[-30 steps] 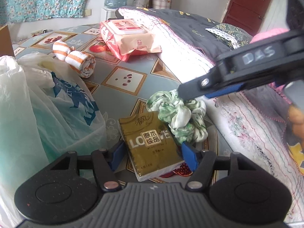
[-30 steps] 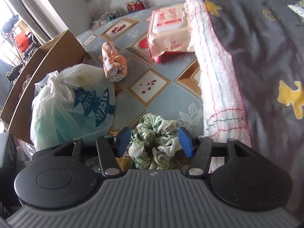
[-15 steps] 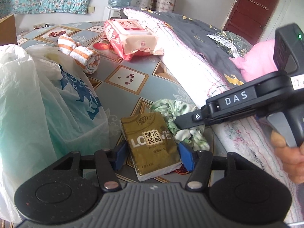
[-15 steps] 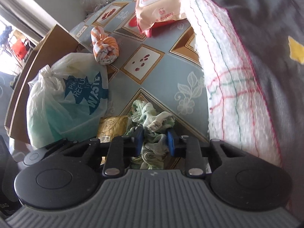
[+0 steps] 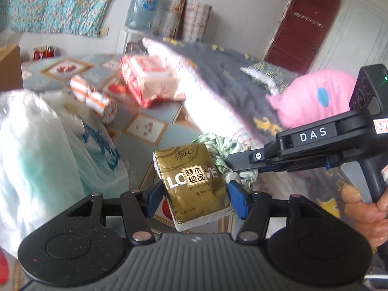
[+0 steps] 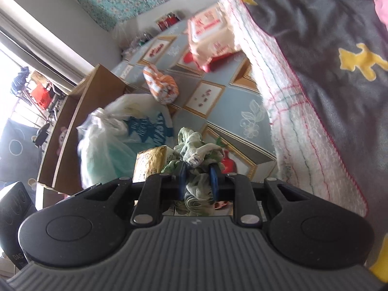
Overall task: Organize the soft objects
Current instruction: 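Carry the scrunchie with the right tool over the cardboard box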
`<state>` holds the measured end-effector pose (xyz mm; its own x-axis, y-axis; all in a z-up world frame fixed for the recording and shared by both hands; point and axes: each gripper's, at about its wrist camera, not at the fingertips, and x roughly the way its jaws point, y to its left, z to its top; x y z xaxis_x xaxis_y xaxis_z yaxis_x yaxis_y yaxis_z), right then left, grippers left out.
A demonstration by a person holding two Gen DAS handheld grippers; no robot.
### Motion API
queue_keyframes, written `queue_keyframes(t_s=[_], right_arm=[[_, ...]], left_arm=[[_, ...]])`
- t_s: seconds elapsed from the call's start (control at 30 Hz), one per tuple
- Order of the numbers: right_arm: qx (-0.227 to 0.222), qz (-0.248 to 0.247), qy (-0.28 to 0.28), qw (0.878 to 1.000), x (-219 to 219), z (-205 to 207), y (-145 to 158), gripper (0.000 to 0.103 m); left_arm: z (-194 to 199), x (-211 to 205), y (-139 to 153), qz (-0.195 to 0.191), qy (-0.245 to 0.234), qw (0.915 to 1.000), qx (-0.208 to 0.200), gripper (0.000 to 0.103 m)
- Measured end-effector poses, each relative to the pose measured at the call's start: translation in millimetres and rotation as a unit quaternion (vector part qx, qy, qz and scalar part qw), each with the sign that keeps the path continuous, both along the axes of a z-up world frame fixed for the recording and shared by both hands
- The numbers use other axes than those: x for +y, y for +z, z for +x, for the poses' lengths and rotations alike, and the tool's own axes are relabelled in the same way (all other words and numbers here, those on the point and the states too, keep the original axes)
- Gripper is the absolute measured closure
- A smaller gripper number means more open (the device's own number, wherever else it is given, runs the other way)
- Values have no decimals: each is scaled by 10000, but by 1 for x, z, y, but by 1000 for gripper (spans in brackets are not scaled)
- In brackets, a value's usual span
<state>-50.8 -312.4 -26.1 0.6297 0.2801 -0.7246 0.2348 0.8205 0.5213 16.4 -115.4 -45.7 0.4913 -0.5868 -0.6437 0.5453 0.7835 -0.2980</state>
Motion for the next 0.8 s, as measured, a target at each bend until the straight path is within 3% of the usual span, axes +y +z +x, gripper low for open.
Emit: queue_keyframes(t_s=[0.27, 0.43, 0.67, 0.8], right_arm=[[-564, 18, 253, 9981, 36, 2, 47, 84], [-868, 8, 559, 9947, 70, 21, 71, 84], [-1073, 133, 1230, 9865, 138, 73, 97, 84], [-1024, 367, 1766, 9783, 189, 116, 106, 84]], left_arm=[[-14, 39, 49, -193, 226, 9978, -590, 44], [-17, 70, 74, -86, 452, 9938, -1016, 44], [-8, 137, 102, -23, 1094, 9873, -1156, 44], [-1, 191, 119, 128, 1594, 9794, -1230, 45]])
